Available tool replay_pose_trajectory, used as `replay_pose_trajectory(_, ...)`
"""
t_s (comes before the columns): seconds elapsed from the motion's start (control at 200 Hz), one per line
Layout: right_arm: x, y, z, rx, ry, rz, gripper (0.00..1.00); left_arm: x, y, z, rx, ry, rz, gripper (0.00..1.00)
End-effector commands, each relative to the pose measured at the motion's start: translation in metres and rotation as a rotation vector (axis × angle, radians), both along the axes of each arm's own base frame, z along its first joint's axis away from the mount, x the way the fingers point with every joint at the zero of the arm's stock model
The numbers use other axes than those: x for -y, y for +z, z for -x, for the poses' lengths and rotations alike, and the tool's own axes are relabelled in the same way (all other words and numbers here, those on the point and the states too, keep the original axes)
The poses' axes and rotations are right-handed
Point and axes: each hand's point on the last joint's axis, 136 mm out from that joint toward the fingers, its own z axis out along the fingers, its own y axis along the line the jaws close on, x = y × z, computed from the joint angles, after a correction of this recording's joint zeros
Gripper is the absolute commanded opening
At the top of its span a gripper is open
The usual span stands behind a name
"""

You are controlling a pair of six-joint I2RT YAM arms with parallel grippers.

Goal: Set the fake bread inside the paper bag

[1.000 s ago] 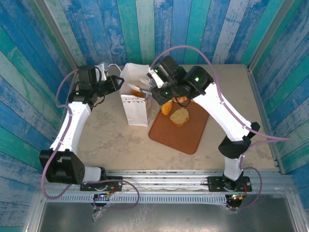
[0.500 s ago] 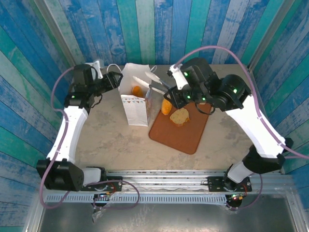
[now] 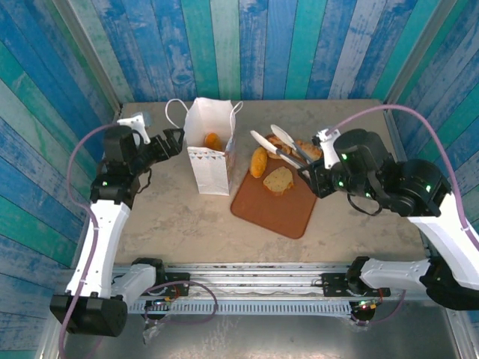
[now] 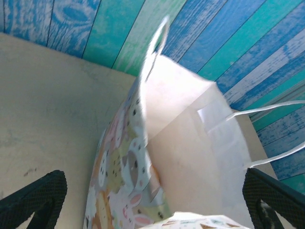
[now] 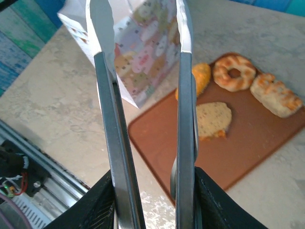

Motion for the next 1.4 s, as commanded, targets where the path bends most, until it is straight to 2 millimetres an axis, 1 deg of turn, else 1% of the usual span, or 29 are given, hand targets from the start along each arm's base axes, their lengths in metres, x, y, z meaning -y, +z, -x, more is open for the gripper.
replay_pose_trajectory(0.0, 0.023, -0.011, -0.004, 0.004, -0.115, 0.034, 0.4, -0.006, -0.006, 0.009, -0.003, 0.031, -0.009, 0.95)
replay_pose_trajectory(0.09, 0.039, -0.025, -0.002, -0.008, -0.168, 0.074, 0.41, -0.009, -0.01, 0.014, -0.008, 0.045, -0.015, 0.94)
replay_pose_trajectory(0.185, 0.049, -0.044, -0.001, -0.039, -0.199, 0.109, 0.42, -0.012, -0.012, 0.017, -0.012, 0.054, -0.027, 0.94)
replay_pose_trajectory(0.316, 0.051, -0.074, -0.005, -0.108, -0.215, 0.163, 0.42, -0.014, -0.014, 0.019, -0.017, 0.062, -0.04, 0.94)
replay_pose_trajectory(0.401, 0.048, -0.087, -0.012, -0.13, -0.22, 0.166, 0.42, -0.014, -0.016, 0.019, -0.024, 0.064, -0.044, 0.94)
replay_pose_trajectory(0.506, 0.039, -0.101, -0.024, -0.171, -0.191, 0.117, 0.43, -0.014, -0.018, 0.018, -0.027, 0.064, -0.046, 0.94)
replay_pose_trajectory(0.636, 0.025, -0.117, -0.044, -0.225, -0.159, 0.052, 0.42, -0.016, -0.02, 0.017, -0.033, 0.069, -0.064, 0.94)
replay_pose_trajectory(0.766, 0.01, -0.13, -0.061, -0.266, -0.137, 0.069, 0.42, -0.018, -0.02, 0.016, -0.037, 0.075, -0.078, 0.94)
replay_pose_trajectory(0.952, -0.024, -0.156, -0.075, -0.367, -0.056, 0.08, 0.4, -0.02, -0.02, 0.014, -0.033, 0.085, -0.089, 0.94)
replay_pose_trajectory(1.017, -0.033, -0.16, -0.082, -0.369, -0.048, 0.093, 0.4, -0.02, -0.02, 0.013, -0.036, 0.083, -0.094, 0.94)
replay_pose_trajectory(1.157, -0.035, -0.171, -0.099, -0.372, -0.101, 0.152, 0.4, -0.022, -0.022, 0.011, -0.045, 0.089, -0.11, 0.94)
replay_pose_trajectory(1.317, -0.038, -0.185, -0.109, -0.396, -0.123, 0.211, 0.41, -0.025, -0.026, 0.01, -0.057, 0.094, -0.132, 0.94)
replay_pose_trajectory(1.397, -0.041, -0.187, -0.112, -0.395, -0.126, 0.237, 0.42, -0.026, -0.028, 0.009, -0.06, 0.096, -0.143, 0.94)
